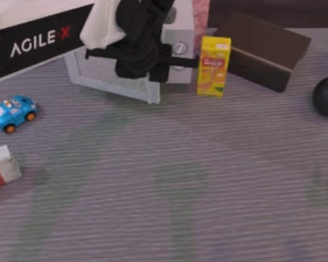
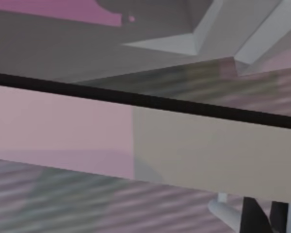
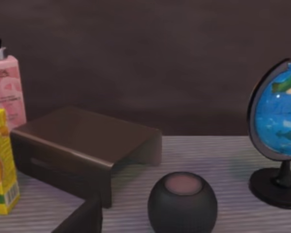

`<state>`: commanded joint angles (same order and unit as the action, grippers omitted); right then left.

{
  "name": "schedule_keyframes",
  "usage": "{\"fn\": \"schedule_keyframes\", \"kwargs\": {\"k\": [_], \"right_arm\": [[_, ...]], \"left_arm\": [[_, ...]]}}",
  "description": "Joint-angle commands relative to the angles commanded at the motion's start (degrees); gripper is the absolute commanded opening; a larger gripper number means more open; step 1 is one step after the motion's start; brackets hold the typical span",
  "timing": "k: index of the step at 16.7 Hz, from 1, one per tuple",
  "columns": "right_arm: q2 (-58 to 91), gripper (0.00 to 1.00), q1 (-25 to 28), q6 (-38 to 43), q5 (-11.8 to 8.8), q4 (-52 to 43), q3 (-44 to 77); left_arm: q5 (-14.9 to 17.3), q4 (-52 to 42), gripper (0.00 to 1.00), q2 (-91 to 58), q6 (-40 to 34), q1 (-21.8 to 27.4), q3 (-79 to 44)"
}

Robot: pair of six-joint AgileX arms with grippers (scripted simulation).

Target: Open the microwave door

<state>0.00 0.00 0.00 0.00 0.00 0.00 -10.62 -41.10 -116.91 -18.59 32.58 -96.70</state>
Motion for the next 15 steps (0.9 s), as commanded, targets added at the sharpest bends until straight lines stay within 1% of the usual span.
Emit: {"fn": "schedule_keyframes", "kwargs": {"k": [7,13,15], "right_arm": [[0.0,1.0,0.0,0.0,0.0,0.0,0.0],[0.0,1.0,0.0,0.0,0.0,0.0,0.0],[0.0,1.0,0.0,0.0,0.0,0.0,0.0]], "left_arm": [[0.38,0.11,0.0,-0.11,-0.06,0.35,0.32],[3.3,2.88,0.0,4.45,6.04,-1.11,6.96],[3.68,3.4,0.0,5.16,6.73,-1.27,7.54]]}}
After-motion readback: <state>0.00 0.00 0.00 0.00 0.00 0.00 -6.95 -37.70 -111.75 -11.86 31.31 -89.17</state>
